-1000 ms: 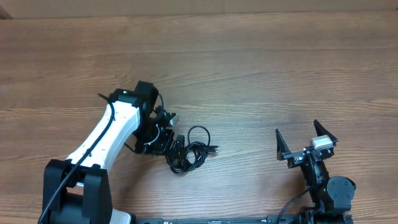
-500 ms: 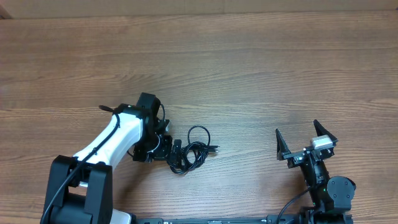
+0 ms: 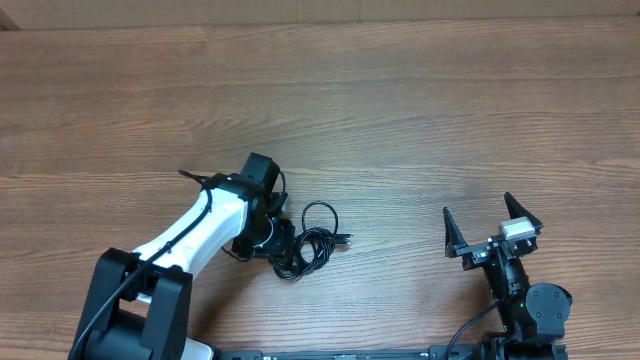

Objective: Untangle cables
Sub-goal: 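Lower the left gripper onto the black cable bundle and grasp it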

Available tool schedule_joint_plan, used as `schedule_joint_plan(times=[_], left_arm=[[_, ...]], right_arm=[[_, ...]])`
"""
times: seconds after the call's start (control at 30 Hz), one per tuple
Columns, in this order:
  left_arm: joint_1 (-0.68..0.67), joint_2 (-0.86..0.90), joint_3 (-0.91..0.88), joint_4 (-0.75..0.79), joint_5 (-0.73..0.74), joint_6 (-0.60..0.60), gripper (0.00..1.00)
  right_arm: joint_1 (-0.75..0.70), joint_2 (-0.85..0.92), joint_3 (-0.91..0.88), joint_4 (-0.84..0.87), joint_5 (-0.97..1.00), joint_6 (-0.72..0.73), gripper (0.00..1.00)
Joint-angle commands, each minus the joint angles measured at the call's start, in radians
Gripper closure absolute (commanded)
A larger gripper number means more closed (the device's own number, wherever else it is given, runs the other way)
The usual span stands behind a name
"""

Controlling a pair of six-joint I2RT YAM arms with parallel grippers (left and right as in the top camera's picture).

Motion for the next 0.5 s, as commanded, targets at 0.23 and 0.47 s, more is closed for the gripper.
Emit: schedule_joint_plan(times=[0.23, 0.47], left_arm=[[-0.039, 0.002, -0.009, 0.048, -0.005, -0.034, 0.96], [-0.041, -0.056, 0.055, -0.005, 0.009, 0.035, 0.96]], right_arm=[[-0.006, -0.009, -0.010, 0.005, 0.006, 0.000, 0.00], [-0.006, -0.009, -0.010, 0.005, 0.006, 0.000, 0.00]])
